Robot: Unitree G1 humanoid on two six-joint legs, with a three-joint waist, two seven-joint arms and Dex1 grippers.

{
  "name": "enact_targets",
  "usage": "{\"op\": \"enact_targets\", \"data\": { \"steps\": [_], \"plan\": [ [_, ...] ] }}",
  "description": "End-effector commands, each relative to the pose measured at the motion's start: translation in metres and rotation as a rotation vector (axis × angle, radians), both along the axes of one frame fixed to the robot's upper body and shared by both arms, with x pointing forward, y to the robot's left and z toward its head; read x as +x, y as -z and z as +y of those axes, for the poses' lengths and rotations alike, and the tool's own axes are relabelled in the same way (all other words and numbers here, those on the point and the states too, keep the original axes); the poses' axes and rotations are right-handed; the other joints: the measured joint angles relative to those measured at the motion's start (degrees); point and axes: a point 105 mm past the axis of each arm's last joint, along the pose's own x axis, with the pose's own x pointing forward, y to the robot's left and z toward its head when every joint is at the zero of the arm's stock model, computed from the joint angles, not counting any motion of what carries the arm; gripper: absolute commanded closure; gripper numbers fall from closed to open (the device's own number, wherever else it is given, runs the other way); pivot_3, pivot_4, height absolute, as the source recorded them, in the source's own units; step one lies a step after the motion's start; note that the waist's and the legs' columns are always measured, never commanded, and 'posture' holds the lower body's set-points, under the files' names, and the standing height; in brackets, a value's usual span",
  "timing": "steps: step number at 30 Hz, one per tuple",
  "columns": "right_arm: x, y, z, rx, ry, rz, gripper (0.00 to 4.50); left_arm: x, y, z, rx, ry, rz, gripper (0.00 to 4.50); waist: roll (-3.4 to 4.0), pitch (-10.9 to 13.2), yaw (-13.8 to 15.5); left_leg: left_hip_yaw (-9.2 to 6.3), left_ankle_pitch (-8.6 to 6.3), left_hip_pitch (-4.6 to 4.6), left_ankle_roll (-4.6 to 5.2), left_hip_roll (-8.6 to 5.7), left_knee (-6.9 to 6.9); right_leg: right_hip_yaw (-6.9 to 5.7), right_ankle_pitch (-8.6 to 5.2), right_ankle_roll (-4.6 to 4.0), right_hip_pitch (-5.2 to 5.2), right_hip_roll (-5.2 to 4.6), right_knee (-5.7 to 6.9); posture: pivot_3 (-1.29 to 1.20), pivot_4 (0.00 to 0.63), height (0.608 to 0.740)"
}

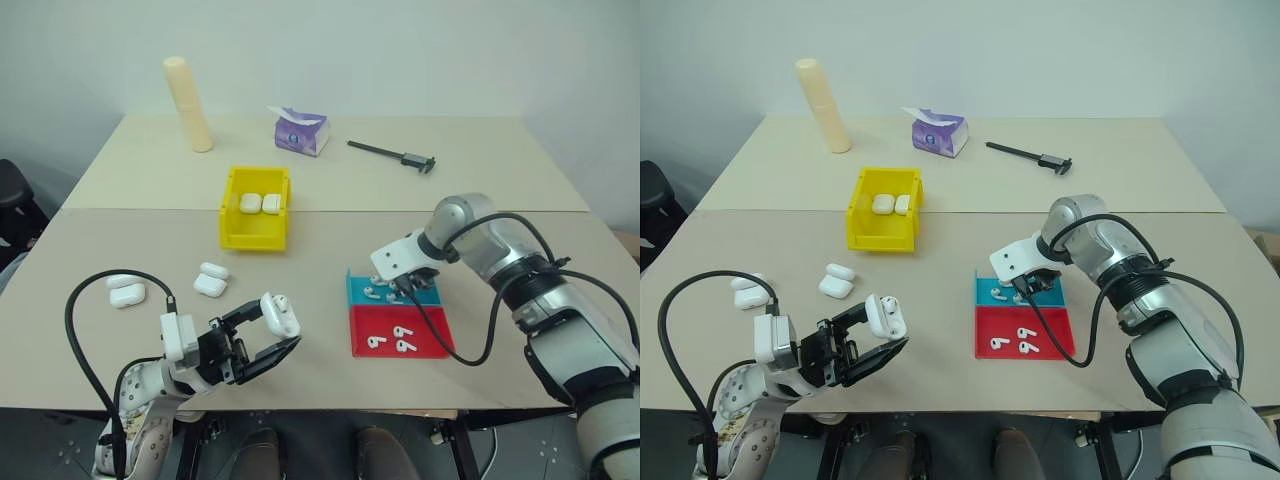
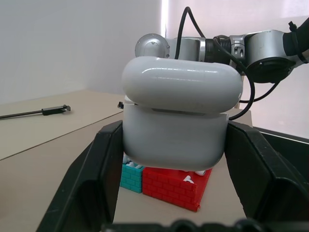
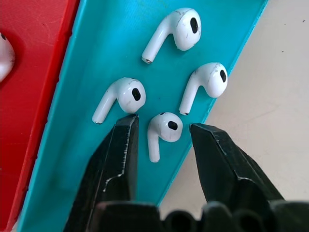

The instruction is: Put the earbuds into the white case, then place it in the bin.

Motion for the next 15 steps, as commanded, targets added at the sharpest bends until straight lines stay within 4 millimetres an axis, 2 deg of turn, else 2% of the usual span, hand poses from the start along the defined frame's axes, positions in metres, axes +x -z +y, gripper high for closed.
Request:
{"op": "enact_targets", "data": {
  "steps": [1, 7, 8, 15],
  "plan": [
    [-0.0005, -0.0014, 0.0000, 0.003, -0.013, -0.016, 2.29, -0.0044, -0.0093, -0.0030, -0.004, 0.012, -0.055, 1.65, 0.00, 0.0, 0.0, 0.00, 0.00, 0.00, 0.00, 0.00, 0.00, 0.00, 0.00, 0.00, 0.00, 0.00, 0.00, 0.00, 0.150, 0.740],
    [0.0001, -0.0012, -0.0013, -0.002, -0.012, -0.023, 2.29, -0.0040, -0.0088, -0.0037, -0.004, 0.013, -0.054, 1.65, 0.00, 0.0, 0.0, 0.00, 0.00, 0.01, 0.00, 0.00, 0.00, 0.00, 0.00, 0.00, 0.00, 0.00, 0.00, 0.00, 0.150, 0.740],
    [0.0000, -0.0012, -0.0013, -0.001, -0.011, -0.022, 2.64, -0.0038, -0.0087, -0.0038, -0.003, 0.013, -0.053, 1.65, 0.00, 0.0, 0.0, 0.01, 0.00, 0.01, 0.00, 0.00, 0.00, 0.00, 0.00, 0.00, 0.01, 0.00, 0.00, 0.00, 0.150, 0.740],
    [-0.0006, 0.0008, -0.0031, -0.011, -0.011, -0.021, 2.64, -0.0034, -0.0083, -0.0049, -0.002, 0.014, -0.052, 1.65, 0.00, 0.0, 0.0, 0.01, 0.00, 0.01, 0.00, 0.00, 0.00, 0.00, 0.00, 0.00, 0.01, 0.00, 0.00, 0.00, 0.150, 0.740]
  ]
}}
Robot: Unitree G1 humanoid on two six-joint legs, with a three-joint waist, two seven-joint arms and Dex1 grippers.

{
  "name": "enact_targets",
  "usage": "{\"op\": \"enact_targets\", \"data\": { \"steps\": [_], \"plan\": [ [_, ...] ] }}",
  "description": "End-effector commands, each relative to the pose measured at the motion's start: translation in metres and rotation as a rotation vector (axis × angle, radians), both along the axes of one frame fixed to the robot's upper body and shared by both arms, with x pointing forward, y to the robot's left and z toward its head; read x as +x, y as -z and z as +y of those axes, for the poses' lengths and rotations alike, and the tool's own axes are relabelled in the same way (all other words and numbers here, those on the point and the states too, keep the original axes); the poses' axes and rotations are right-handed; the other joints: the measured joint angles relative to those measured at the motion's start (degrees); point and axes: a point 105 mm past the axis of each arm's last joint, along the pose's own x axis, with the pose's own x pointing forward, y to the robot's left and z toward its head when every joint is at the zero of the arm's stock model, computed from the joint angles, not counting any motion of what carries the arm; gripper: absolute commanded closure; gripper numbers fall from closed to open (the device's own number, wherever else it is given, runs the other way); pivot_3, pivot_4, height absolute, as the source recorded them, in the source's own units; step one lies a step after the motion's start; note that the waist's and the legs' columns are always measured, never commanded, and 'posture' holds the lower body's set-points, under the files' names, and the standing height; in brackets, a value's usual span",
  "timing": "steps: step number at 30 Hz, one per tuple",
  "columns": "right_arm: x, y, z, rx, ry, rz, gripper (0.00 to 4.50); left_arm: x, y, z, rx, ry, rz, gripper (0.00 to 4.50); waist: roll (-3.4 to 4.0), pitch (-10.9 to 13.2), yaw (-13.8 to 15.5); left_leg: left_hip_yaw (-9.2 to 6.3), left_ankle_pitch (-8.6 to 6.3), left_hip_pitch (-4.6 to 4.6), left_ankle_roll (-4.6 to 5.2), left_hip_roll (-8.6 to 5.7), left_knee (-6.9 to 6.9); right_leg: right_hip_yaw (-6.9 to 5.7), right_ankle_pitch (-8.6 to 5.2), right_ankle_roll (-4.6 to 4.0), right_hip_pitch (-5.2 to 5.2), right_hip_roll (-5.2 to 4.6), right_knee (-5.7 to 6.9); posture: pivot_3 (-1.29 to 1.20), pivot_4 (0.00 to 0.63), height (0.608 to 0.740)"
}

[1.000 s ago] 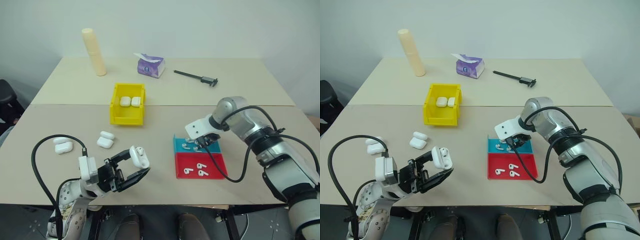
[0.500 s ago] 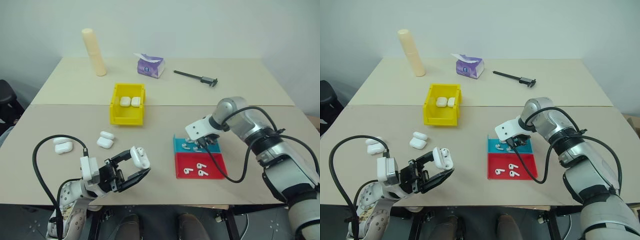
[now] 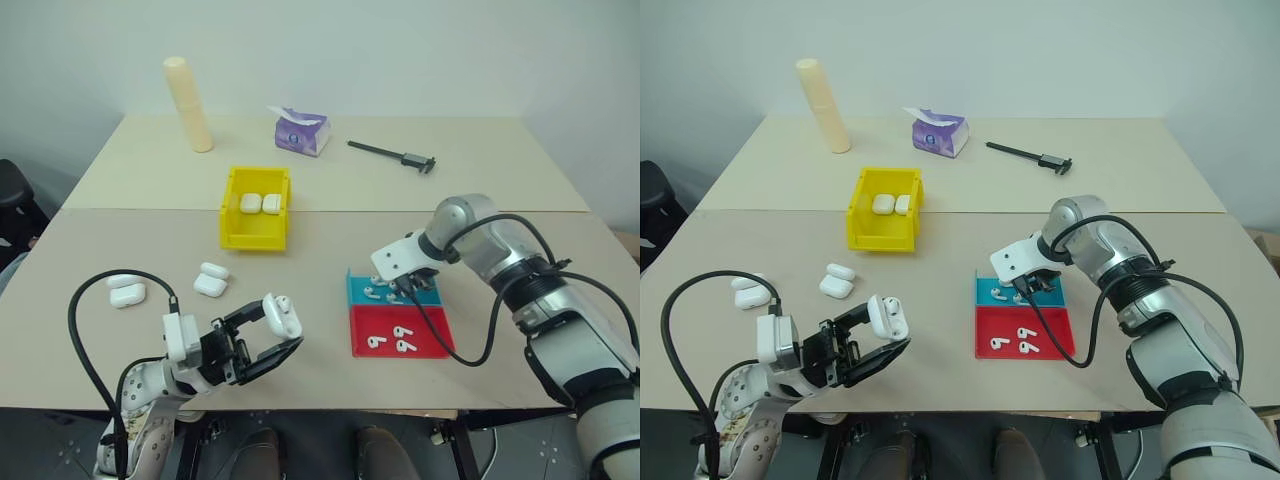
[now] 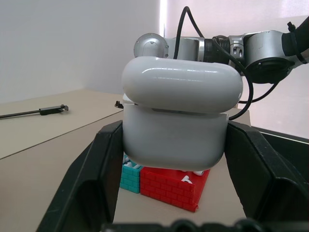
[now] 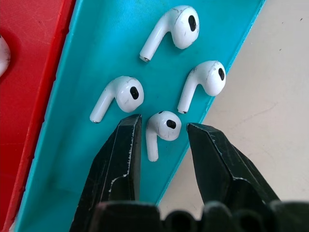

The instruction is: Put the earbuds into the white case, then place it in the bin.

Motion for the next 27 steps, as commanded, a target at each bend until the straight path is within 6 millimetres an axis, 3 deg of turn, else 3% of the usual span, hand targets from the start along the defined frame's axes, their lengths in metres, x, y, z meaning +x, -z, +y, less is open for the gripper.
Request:
{"op": "enact_targets", "data": {
  "steps": [1, 13, 17, 27],
  "plan": [
    [0.0000, 0.0008, -0.0025, -0.008, -0.011, -0.017, 2.64, -0.0032, -0.0089, -0.0024, -0.003, 0.007, -0.055, 1.65, 0.00, 0.0, 0.0, 0.00, 0.00, 0.00, 0.00, 0.00, 0.00, 0.00, 0.00, 0.00, 0.00, 0.00, 0.00, 0.00, 0.150, 0.740],
    [0.0010, 0.0030, -0.0015, -0.018, -0.024, -0.020, 2.64, -0.0034, -0.0074, -0.0013, 0.002, -0.007, -0.054, 1.65, 0.00, 0.0, 0.0, 0.01, 0.00, 0.03, 0.00, 0.00, 0.00, 0.00, 0.00, 0.00, 0.02, 0.00, 0.00, 0.00, 0.150, 0.740],
    [0.0017, 0.0040, -0.0028, -0.024, -0.025, -0.021, 3.50, -0.0037, -0.0071, -0.0018, 0.002, -0.010, -0.052, 1.65, 0.01, 0.0, 0.0, 0.01, 0.00, 0.06, 0.00, 0.00, 0.00, 0.00, 0.00, 0.00, 0.06, 0.00, 0.00, 0.00, 0.150, 0.740],
    [0.0013, 0.0057, -0.0040, -0.029, -0.028, -0.024, 3.50, -0.0030, -0.0059, -0.0021, 0.005, -0.009, -0.053, 1.65, 0.01, 0.0, 0.0, 0.00, 0.00, 0.09, 0.00, 0.00, 0.00, 0.00, 0.00, 0.00, 0.09, 0.00, 0.00, 0.00, 0.150, 0.740]
  ]
}}
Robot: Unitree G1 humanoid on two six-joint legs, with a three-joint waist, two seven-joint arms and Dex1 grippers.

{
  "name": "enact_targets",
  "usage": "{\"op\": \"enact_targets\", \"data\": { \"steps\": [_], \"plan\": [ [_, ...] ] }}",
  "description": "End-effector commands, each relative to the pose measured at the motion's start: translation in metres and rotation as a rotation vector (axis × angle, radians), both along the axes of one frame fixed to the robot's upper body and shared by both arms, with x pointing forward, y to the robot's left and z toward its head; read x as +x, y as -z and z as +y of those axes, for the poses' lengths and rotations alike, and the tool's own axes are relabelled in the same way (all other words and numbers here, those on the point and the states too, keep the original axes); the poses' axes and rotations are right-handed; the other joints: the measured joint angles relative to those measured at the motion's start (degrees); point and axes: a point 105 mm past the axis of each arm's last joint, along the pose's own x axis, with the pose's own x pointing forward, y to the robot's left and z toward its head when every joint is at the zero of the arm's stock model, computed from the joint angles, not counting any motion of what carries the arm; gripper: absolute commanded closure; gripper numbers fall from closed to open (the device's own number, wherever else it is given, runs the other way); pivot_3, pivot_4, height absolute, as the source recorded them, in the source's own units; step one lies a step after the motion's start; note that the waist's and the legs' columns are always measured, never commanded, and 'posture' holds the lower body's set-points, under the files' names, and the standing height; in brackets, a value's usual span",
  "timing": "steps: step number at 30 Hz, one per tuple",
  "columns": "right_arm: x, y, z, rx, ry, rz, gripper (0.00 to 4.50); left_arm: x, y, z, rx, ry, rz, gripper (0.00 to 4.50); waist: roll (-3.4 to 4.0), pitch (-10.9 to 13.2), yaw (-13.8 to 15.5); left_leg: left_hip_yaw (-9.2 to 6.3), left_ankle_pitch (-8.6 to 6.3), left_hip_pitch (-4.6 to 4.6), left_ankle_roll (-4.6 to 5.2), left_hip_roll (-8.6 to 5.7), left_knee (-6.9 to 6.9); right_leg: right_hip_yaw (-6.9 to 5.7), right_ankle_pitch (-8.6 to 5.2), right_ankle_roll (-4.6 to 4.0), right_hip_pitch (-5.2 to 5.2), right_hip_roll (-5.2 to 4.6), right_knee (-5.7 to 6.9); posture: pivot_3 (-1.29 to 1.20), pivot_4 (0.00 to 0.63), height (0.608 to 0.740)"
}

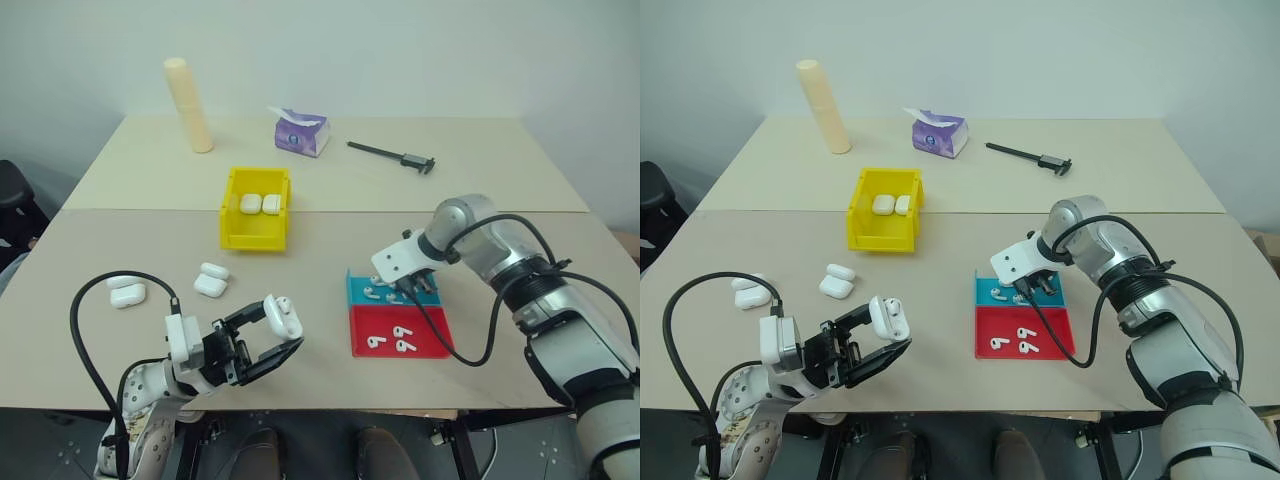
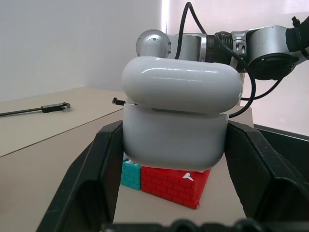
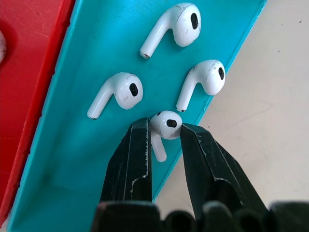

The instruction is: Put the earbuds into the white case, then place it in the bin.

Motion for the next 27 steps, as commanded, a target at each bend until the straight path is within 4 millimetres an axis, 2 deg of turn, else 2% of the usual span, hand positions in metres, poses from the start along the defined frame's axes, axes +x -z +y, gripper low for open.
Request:
{"op": "enact_targets", "data": {
  "steps": [1, 3, 9, 12, 16, 19, 22, 25, 27],
  "plan": [
    [0.000, 0.005, -0.004, -0.024, 0.003, 0.002, 3.50, -0.003, -0.008, -0.002, -0.006, 0.006, -0.051, 1.65, 0.00, 0.0, 0.0, 0.00, 0.00, 0.00, 0.00, 0.00, 0.00, 0.00, 0.00, 0.00, 0.00, 0.00, 0.00, 0.00, 0.150, 0.740],
    [0.000, 0.005, -0.004, -0.023, 0.003, 0.000, 3.78, -0.003, -0.008, -0.002, -0.006, 0.008, -0.053, 1.65, 0.00, 0.0, 0.0, 0.00, 0.00, 0.00, 0.00, 0.00, 0.00, 0.00, 0.00, 0.00, 0.01, 0.00, 0.00, 0.00, 0.150, 0.740],
    [0.000, -0.005, 0.000, 0.042, 0.027, -0.023, 3.81, -0.002, -0.009, -0.001, -0.005, 0.010, -0.057, 1.65, 0.00, 0.0, 0.0, 0.00, 0.00, 0.01, 0.00, 0.00, 0.00, 0.00, 0.00, 0.00, 0.00, 0.00, 0.00, 0.00, 0.150, 0.740],
    [-0.002, -0.031, 0.001, 0.172, 0.081, -0.069, 3.81, 0.001, -0.015, -0.002, -0.021, 0.023, -0.077, 1.65, 0.01, 0.0, 0.1, -0.01, 0.00, -0.06, 0.00, 0.00, 0.00, 0.00, 0.00, 0.00, -0.04, 0.00, 0.00, 0.00, 0.150, 0.740],
    [-0.011, -0.074, -0.004, 0.412, 0.192, -0.141, 3.81, 0.004, -0.029, -0.007, -0.049, 0.059, -0.108, 1.65, 0.02, 0.0, 0.4, -0.08, 0.00, -0.19, -0.01, -0.01, 0.00, 0.01, 0.01, 0.01, -0.16, -0.01, 0.01, 0.00, 0.150, 0.740],
    [-0.030, -0.105, -0.010, 0.637, 0.271, -0.160, 3.81, 0.009, -0.039, -0.013, -0.075, 0.091, -0.121, 1.65, 0.02, 0.0, 0.8, -0.20, 0.00, -0.18, 0.00, -0.01, 0.00, -0.01, 0.01, 0.01, -0.11, -0.02, -0.02, 0.00, 0.150, 0.740],
    [-0.056, -0.137, -0.007, 0.938, 0.322, -0.119, 3.81, 0.015, -0.046, -0.020, -0.101, 0.114, -0.121, 1.65, 0.02, 0.0, 0.9, -0.34, 0.00, -0.16, 0.00, -0.02, 0.00, -0.01, 0.01, 0.02, -0.07, -0.02, -0.01, 0.00, 0.150, 0.740],
    [-0.088, -0.166, 0.004, 1.268, 0.261, -0.009, 3.81, 0.013, -0.050, -0.028, -0.118, 0.171, -0.133, 1.65, 0.02, 0.0, 0.3, -0.38, 0.00, -0.12, -0.01, -0.02, 0.01, 0.05, 0.03, 0.03, -0.05, 0.01, 0.03, 0.00, 0.150, 0.740],
    [-0.109, -0.177, 0.009, 1.419, 0.197, 0.067, 3.81, 0.013, -0.053, -0.033, -0.135, 0.196, -0.126, 1.65, 0.03, 0.0, 0.1, -0.43, 0.00, -0.11, 0.00, -0.01, -0.01, 0.06, 0.02, 0.04, -0.05, 0.04, 0.05, 0.00, 0.150, 0.740]
  ]
}}
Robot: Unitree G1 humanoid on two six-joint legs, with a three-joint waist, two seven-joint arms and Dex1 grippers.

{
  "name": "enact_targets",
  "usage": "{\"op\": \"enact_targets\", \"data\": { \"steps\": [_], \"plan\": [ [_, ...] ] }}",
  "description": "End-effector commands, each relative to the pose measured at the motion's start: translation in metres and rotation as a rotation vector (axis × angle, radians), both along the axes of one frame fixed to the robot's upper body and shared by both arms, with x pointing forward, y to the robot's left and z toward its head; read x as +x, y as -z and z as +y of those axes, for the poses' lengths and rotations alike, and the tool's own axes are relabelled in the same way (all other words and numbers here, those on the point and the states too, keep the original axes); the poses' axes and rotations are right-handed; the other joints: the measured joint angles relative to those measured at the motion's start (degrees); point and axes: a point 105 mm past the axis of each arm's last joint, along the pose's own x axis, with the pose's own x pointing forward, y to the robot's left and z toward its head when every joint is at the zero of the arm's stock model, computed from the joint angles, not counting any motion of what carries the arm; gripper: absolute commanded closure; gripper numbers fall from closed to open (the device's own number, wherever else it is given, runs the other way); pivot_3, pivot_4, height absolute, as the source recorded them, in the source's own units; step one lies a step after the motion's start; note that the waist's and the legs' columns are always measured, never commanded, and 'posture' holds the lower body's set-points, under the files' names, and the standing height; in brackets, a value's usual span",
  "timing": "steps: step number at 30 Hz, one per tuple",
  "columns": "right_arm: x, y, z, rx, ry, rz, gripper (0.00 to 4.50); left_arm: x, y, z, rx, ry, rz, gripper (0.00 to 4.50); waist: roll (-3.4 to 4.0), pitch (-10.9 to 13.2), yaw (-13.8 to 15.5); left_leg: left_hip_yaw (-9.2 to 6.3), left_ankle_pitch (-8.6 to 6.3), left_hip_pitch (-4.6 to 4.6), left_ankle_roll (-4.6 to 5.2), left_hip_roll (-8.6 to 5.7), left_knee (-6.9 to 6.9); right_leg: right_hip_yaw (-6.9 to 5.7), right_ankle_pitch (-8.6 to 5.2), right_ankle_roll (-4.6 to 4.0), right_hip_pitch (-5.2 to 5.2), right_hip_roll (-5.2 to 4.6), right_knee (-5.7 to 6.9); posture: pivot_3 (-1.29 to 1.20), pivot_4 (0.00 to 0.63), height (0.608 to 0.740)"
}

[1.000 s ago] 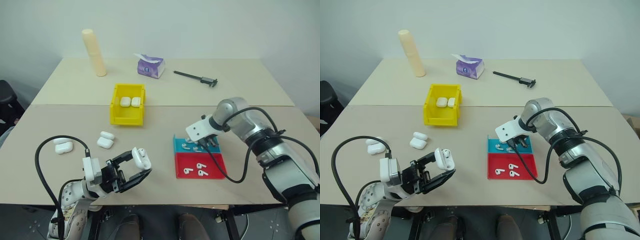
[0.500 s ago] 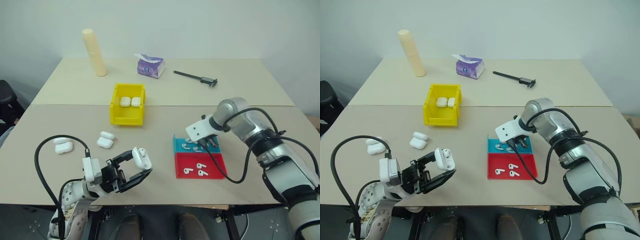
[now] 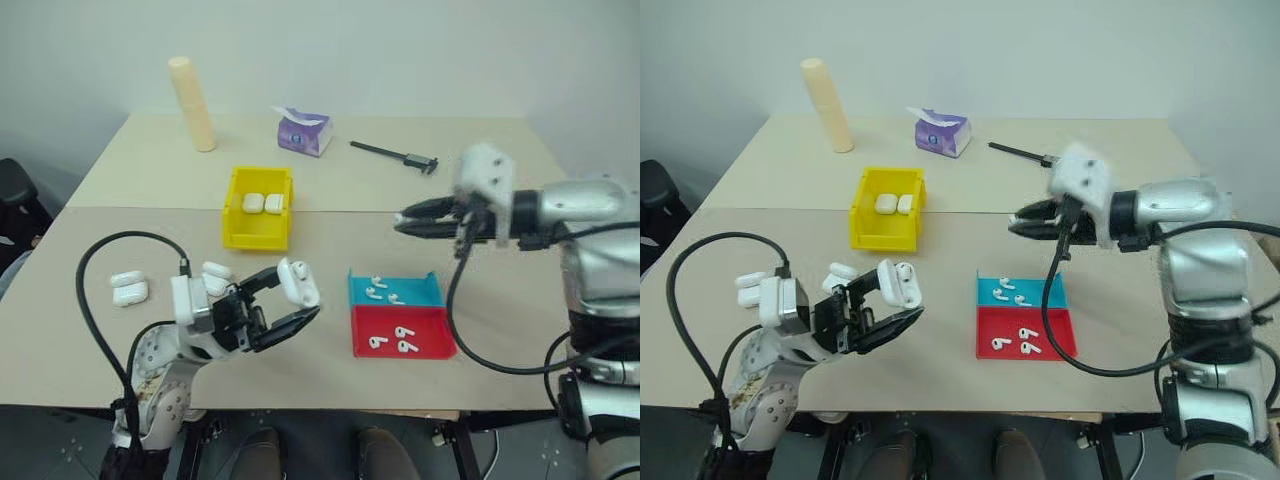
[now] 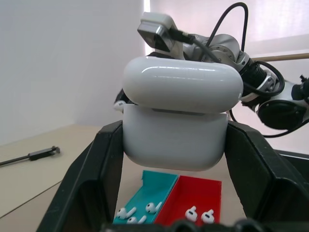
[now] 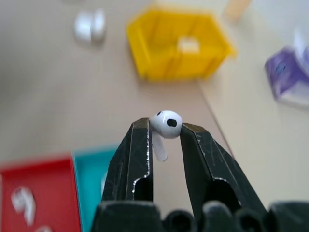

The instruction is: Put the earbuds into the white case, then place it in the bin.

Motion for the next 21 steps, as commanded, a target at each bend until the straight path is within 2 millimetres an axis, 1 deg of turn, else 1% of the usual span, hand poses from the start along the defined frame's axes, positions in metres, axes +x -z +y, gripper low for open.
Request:
{"op": "enact_targets", "data": {
  "steps": [1, 4, 7, 12, 16, 21],
  "plan": [
    [-0.040, -0.027, 0.005, 0.240, -0.123, -0.020, 3.81, -0.004, -0.011, -0.009, -0.039, 0.062, -0.016, 1.65, 0.00, 0.0, 0.0, -0.06, 0.00, 0.00, 0.00, 0.00, 0.00, -0.05, 0.00, 0.00, 0.05, 0.02, -0.02, 0.00, 0.150, 0.740],
    [-0.064, -0.031, 0.014, 0.451, -0.250, 0.028, 3.81, -0.004, -0.015, -0.017, -0.051, 0.102, -0.025, 1.65, -0.01, 0.0, 0.1, -0.08, 0.00, 0.00, 0.00, -0.01, 0.00, -0.09, 0.00, 0.00, 0.10, 0.00, -0.05, 0.00, 0.150, 0.740],
    [-0.073, -0.024, 0.020, 0.528, -0.290, 0.112, 3.81, -0.001, -0.016, -0.023, -0.058, 0.109, -0.027, 1.65, -0.01, 0.0, 0.0, -0.06, 0.00, 0.01, 0.01, -0.05, 0.01, -0.06, 0.01, 0.03, 0.13, -0.02, -0.05, 0.00, 0.150, 0.740],
    [-0.082, -0.014, 0.032, 0.530, -0.339, 0.186, 3.81, 0.005, -0.022, -0.029, -0.078, 0.083, -0.034, 1.65, -0.01, 0.0, 0.0, -0.10, 0.00, 0.00, 0.01, -0.06, 0.01, -0.06, 0.01, 0.04, 0.14, 0.00, -0.08, 0.00, 0.150, 0.740],
    [-0.080, -0.004, 0.036, 0.472, -0.334, 0.245, 3.81, 0.006, -0.023, -0.031, -0.083, 0.075, -0.040, 1.65, -0.01, 0.0, -0.2, -0.12, 0.01, 0.01, 0.01, -0.05, 0.01, -0.04, 0.01, 0.05, 0.14, 0.02, -0.08, 0.00, 0.150, 0.740],
    [-0.077, 0.005, 0.041, 0.432, -0.321, 0.259, 3.81, 0.007, -0.023, -0.030, -0.089, 0.068, -0.039, 1.65, -0.02, 0.0, -0.2, -0.14, 0.01, -0.01, 0.02, -0.06, 0.01, -0.05, 0.00, 0.07, 0.15, 0.01, -0.11, 0.00, 0.150, 0.740]
  ]
}}
